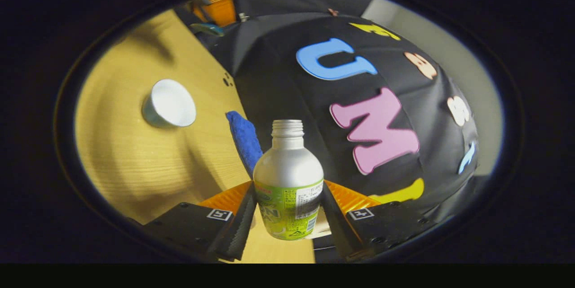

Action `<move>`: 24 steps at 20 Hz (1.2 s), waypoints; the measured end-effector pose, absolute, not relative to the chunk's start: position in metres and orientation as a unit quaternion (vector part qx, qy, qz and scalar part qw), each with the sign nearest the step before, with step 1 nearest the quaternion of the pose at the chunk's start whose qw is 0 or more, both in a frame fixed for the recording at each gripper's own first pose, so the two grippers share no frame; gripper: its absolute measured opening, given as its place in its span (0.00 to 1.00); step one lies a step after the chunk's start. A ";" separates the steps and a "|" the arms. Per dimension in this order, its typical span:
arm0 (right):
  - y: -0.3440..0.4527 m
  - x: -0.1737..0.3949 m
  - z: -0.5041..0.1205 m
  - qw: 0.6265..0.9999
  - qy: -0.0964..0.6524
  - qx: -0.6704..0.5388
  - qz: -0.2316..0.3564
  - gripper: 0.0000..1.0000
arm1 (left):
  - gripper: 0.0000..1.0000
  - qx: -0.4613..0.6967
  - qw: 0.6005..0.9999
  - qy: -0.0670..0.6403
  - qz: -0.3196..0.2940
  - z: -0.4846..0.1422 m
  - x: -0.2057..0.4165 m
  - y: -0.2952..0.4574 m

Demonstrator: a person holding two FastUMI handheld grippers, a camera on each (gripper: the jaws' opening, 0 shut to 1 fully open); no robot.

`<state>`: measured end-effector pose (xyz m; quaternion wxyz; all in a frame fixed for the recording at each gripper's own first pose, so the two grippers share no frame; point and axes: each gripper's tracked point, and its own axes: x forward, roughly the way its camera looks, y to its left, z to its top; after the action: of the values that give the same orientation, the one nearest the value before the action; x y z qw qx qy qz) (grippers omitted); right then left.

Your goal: Open the teacup lid with one hand, grasp the water bottle and pour water into the teacup with the other hand; after pouring, place the water bottle on the coaster and then close the teacup lid.

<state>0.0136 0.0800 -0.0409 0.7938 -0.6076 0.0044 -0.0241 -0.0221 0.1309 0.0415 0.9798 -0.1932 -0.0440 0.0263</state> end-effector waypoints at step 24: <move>0.137 0.004 -0.070 0.593 -0.035 -0.803 0.037 0.77 | 0.31 -0.192 0.980 -0.034 0.043 0.037 -0.024 0.145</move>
<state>0.0044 0.1370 -0.0698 0.5933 -0.8034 -0.0351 0.0368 -0.0242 0.1454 0.0371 0.9799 -0.1919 -0.0336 0.0425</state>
